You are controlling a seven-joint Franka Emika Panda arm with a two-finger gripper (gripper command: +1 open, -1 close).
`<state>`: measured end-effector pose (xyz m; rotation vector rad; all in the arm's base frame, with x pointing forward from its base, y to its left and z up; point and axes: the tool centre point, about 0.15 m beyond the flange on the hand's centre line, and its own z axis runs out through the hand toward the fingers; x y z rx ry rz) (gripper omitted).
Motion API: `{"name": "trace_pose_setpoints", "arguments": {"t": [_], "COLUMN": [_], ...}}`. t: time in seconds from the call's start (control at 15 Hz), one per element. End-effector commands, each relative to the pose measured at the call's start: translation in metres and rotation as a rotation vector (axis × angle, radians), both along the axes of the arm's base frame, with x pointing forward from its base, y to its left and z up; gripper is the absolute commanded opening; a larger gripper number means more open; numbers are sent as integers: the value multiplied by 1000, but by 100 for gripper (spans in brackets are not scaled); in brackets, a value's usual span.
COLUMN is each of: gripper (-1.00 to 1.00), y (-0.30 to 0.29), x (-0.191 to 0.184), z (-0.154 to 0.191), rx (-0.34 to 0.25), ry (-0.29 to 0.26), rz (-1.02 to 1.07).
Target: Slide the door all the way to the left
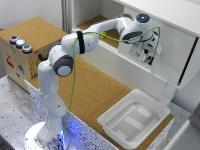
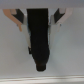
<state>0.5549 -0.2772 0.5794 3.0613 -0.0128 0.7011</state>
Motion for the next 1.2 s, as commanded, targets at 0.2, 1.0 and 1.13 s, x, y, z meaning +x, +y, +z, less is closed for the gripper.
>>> {"name": "trace_pose_setpoints", "arguments": {"t": [0.2, 1.0, 1.13], "gripper": [-100, -100, -100], "y": [77, 141, 144], "x": [2, 1, 0], "z": [-27, -21, -17], "rx": [-28, -123, -105], "ry": [110, -13, -44], "rz": [-81, -89, -78]}}
